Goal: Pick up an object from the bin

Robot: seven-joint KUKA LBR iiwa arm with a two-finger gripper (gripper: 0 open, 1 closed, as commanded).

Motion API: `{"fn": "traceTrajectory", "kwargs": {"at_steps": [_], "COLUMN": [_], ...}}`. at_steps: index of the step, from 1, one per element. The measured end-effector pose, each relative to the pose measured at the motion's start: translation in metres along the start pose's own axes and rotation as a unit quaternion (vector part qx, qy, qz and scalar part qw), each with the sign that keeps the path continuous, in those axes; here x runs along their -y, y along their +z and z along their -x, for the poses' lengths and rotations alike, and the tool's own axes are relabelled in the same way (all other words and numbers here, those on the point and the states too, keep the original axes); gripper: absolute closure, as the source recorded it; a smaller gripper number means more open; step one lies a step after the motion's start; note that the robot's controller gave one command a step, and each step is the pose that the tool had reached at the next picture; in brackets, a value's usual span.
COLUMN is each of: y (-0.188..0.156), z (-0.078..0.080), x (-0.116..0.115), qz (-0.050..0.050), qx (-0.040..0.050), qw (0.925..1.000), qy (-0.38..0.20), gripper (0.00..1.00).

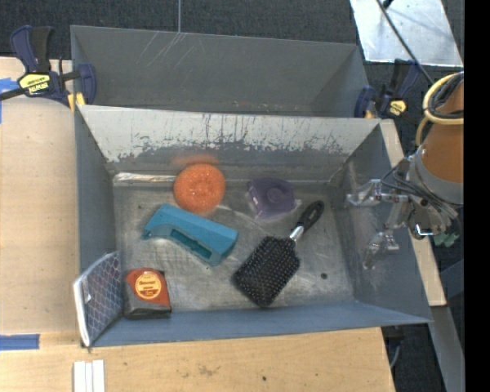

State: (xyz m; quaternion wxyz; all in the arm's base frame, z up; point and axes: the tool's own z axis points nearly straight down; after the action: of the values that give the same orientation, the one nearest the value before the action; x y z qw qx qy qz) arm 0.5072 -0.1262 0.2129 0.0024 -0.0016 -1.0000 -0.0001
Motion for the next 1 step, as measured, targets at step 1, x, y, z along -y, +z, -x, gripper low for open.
{"fn": "traceTrajectory", "kwargs": {"at_steps": [1], "y": [-0.0045], "z": [0.0017], "x": [-0.0006], "qz": [-0.001], "qx": [0.0042], "qw": [1.0], "qy": [-0.001], "gripper": [0.0]}}
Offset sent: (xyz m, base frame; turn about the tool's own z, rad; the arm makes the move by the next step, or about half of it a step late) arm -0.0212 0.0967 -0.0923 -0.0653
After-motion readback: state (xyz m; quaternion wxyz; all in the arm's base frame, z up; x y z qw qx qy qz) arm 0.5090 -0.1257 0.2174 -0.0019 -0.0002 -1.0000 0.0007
